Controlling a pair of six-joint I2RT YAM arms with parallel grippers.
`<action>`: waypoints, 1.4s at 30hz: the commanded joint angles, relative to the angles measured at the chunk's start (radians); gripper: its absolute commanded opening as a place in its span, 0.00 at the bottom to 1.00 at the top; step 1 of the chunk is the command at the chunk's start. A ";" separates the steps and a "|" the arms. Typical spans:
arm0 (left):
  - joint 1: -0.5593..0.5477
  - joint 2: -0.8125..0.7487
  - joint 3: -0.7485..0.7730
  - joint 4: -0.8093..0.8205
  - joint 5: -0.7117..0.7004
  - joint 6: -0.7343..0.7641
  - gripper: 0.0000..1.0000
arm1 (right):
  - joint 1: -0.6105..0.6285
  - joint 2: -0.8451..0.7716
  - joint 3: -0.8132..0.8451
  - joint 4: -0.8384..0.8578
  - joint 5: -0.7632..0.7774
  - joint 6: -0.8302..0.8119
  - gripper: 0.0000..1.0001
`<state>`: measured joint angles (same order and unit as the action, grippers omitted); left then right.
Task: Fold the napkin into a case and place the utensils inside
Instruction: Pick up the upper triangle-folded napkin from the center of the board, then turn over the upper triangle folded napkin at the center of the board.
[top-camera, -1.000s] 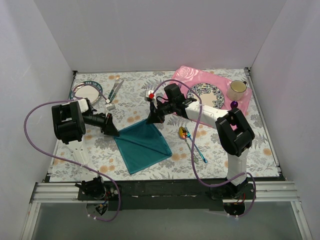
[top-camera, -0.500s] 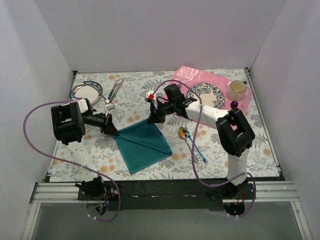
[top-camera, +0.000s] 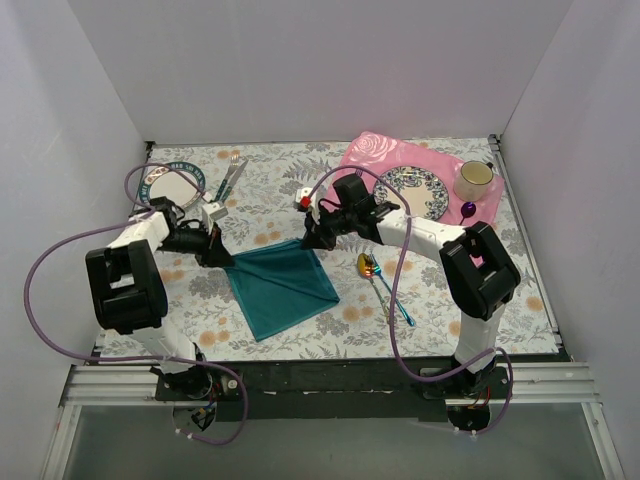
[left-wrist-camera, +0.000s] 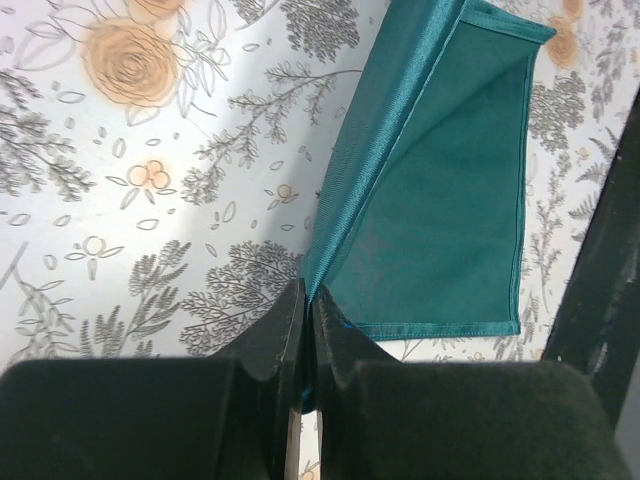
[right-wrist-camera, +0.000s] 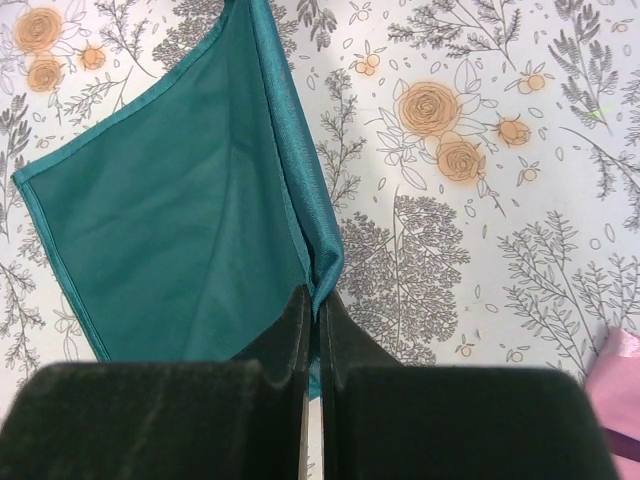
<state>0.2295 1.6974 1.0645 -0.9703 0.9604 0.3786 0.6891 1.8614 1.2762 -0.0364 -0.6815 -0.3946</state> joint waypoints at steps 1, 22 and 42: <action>0.007 -0.073 -0.031 0.114 -0.049 -0.047 0.00 | -0.008 -0.065 -0.020 0.082 0.062 -0.016 0.01; -0.038 -0.268 0.108 0.944 -0.235 -0.327 0.00 | -0.103 -0.057 0.152 0.596 0.292 -0.315 0.01; -0.142 -0.691 -0.704 0.848 -0.252 0.226 0.00 | 0.070 -0.129 -0.751 1.084 0.073 -0.971 0.01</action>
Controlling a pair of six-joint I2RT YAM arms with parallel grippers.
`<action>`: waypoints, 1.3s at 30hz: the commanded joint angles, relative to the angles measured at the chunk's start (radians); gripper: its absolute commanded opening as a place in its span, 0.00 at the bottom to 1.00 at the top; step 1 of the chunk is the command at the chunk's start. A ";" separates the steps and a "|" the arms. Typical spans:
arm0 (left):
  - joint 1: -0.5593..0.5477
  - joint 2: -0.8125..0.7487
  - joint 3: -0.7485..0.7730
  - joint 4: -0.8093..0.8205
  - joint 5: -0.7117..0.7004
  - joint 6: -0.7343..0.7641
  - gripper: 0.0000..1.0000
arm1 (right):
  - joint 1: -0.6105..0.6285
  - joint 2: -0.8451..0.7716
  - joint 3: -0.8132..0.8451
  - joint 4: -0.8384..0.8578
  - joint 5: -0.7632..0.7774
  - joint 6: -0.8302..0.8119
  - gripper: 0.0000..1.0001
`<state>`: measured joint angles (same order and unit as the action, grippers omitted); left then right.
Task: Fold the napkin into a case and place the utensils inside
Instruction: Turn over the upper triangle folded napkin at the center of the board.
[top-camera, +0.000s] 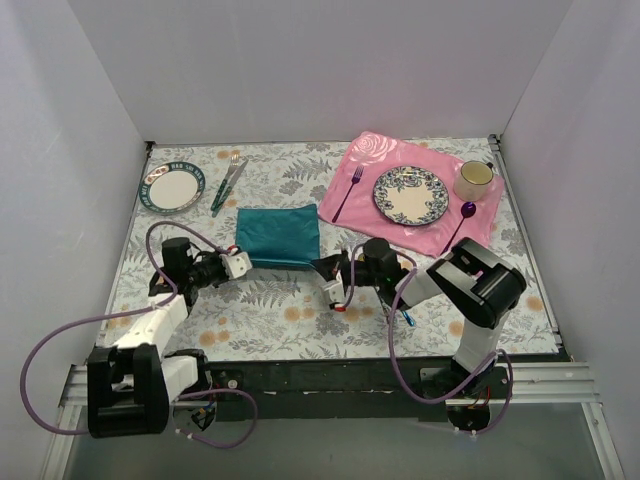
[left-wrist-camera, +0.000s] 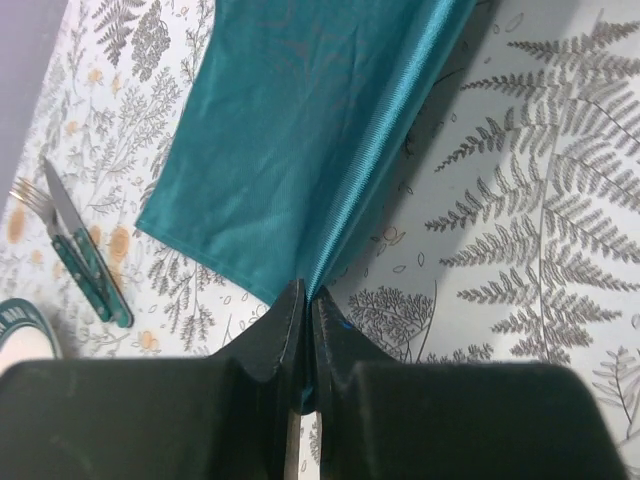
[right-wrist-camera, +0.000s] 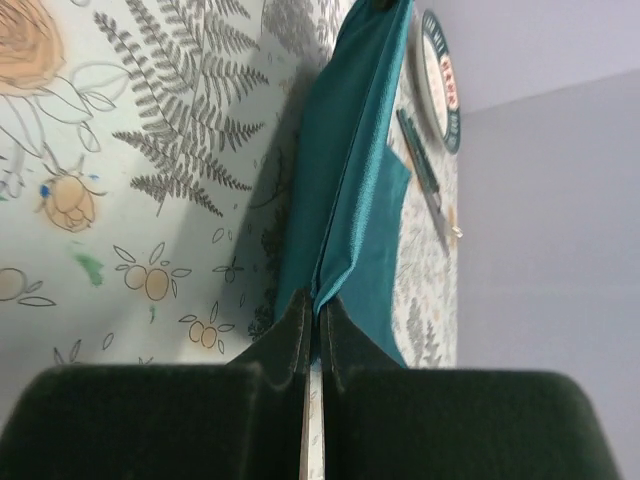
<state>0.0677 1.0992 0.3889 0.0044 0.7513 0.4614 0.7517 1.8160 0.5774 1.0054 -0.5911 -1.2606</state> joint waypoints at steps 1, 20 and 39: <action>0.020 -0.107 -0.035 -0.147 -0.041 0.154 0.00 | 0.014 -0.095 -0.065 0.030 -0.025 -0.112 0.01; 0.020 -0.148 -0.039 -0.563 -0.036 0.419 0.00 | 0.115 -0.144 -0.082 -0.347 -0.049 -0.267 0.01; 0.020 -0.127 -0.039 -0.806 -0.072 0.612 0.08 | 0.184 -0.133 0.019 -0.688 -0.013 -0.301 0.01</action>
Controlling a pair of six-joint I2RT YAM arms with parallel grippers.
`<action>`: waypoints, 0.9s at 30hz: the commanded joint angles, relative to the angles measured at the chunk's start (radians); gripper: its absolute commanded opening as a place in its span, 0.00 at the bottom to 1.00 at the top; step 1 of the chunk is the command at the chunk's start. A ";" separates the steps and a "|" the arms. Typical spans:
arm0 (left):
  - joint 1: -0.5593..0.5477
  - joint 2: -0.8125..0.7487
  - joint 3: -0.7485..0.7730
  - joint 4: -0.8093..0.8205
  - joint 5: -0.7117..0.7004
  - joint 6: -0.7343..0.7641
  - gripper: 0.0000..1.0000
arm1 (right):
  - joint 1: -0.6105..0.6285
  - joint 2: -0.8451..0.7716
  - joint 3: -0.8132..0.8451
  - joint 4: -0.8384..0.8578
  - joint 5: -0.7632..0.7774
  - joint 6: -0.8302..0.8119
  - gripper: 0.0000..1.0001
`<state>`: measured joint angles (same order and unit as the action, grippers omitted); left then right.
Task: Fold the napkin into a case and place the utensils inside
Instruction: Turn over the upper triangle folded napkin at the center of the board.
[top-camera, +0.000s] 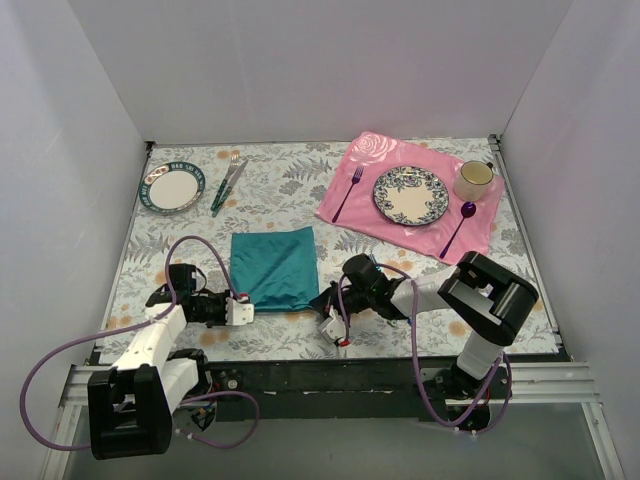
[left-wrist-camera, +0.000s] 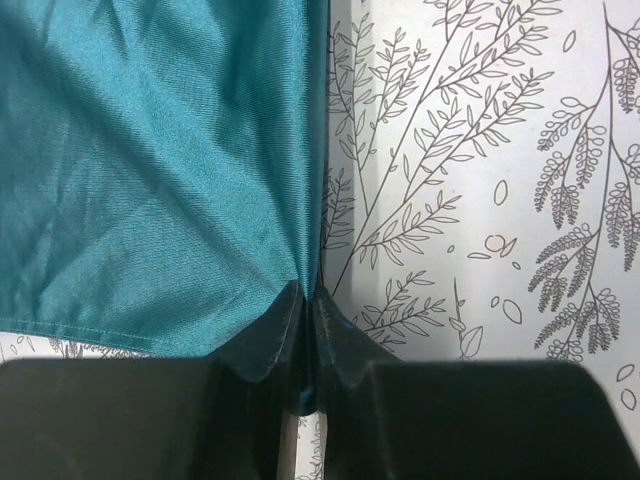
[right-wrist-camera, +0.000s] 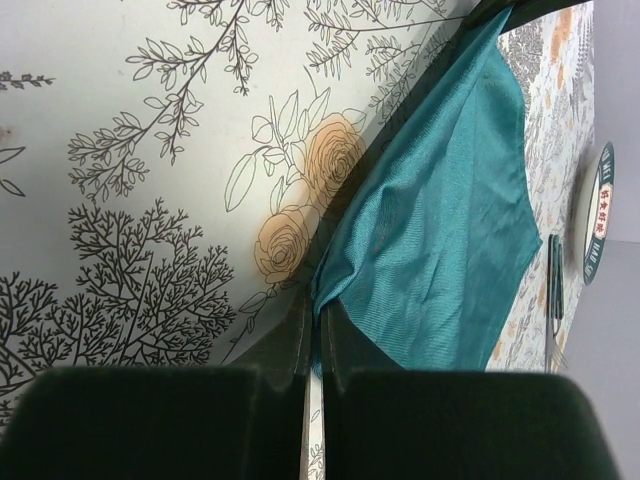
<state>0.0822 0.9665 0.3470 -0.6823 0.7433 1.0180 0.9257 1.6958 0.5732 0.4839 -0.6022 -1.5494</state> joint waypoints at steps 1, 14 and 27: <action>0.005 0.009 0.004 -0.131 -0.065 0.063 0.13 | 0.010 -0.015 0.030 -0.186 -0.005 -0.009 0.01; 0.005 0.014 0.145 -0.322 -0.068 0.059 0.44 | 0.012 -0.061 0.039 -0.258 -0.007 -0.005 0.25; 0.005 0.155 0.446 -0.323 0.053 -0.333 0.46 | 0.024 -0.286 0.155 -0.427 0.027 0.291 0.77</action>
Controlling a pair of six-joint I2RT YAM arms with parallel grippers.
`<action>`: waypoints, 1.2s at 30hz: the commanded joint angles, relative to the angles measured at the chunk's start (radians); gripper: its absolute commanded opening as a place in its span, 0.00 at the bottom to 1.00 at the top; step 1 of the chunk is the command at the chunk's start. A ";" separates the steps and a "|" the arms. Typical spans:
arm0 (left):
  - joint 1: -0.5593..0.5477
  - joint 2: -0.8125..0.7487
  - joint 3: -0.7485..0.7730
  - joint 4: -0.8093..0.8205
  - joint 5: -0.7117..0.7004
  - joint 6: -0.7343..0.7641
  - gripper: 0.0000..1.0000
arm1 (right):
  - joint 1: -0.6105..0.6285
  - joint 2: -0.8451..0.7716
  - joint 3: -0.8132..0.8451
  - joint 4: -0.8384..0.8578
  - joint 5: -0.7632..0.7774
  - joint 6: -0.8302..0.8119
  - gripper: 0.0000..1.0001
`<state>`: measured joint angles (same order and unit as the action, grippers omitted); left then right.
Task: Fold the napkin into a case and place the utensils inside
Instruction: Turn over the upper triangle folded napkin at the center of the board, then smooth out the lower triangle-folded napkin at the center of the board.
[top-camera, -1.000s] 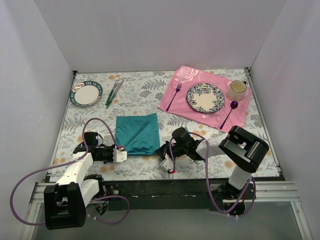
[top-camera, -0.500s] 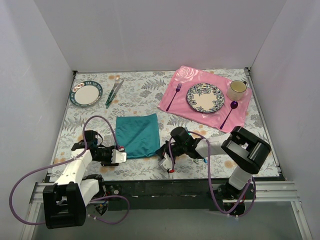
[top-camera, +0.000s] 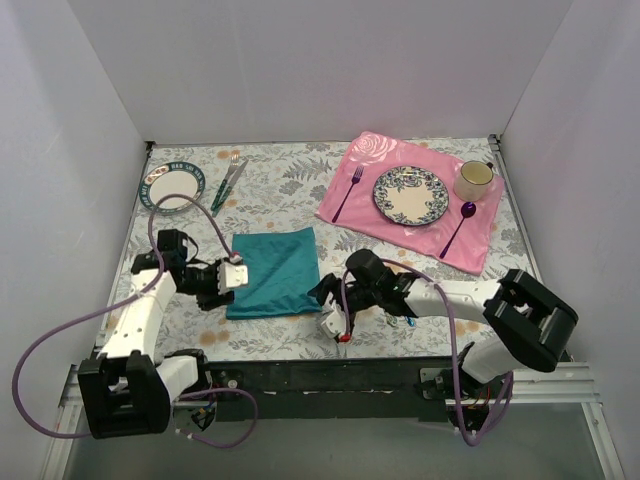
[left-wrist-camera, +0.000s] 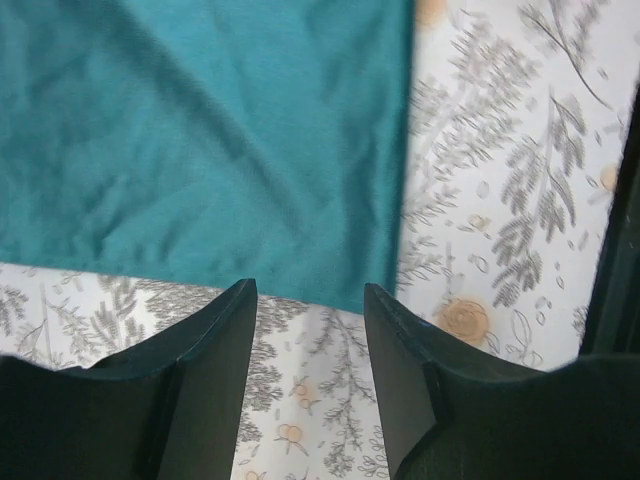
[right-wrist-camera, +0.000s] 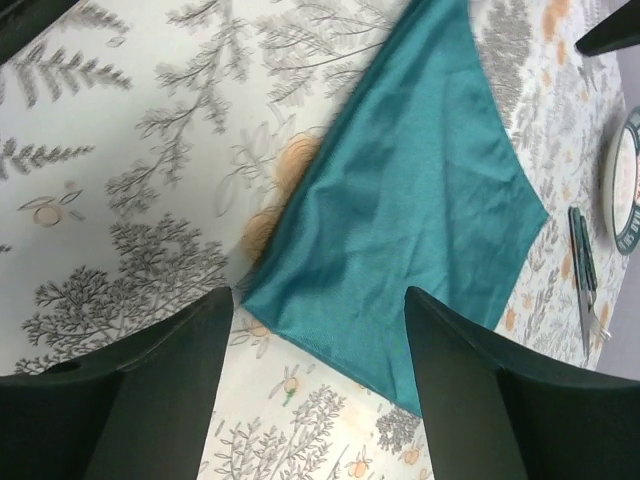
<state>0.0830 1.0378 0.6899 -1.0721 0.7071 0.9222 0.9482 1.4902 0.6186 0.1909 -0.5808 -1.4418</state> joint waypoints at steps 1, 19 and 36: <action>0.004 0.123 0.131 0.080 0.097 -0.259 0.45 | -0.008 -0.084 0.131 -0.168 0.009 0.272 0.77; -0.126 0.117 -0.185 0.431 -0.132 -0.359 0.25 | -0.236 0.389 0.632 -0.229 -0.030 1.253 0.42; -0.164 -0.008 -0.236 0.249 -0.126 -0.160 0.21 | -0.273 0.538 0.684 -0.262 -0.117 1.458 0.26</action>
<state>-0.0757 1.0752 0.4706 -0.6949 0.5842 0.6693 0.6807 2.0491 1.2808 -0.0441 -0.6151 -0.0383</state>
